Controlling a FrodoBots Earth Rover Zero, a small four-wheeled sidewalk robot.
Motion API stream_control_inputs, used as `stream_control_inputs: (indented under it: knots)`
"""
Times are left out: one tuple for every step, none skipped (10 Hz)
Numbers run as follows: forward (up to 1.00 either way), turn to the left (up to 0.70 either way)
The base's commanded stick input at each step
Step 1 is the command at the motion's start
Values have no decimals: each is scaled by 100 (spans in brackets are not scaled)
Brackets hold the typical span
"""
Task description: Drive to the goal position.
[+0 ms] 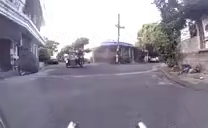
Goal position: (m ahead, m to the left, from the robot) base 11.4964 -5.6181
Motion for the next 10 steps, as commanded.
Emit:
stream_control_inputs:
  knots:
    - [70,-35]
    - [70,-30]
    - [70,-11]
    - [70,-2]
    - [70,0]
    - [70,0]
    - [70,0]
    - [70,0]
    - [70,0]
    - [70,0]
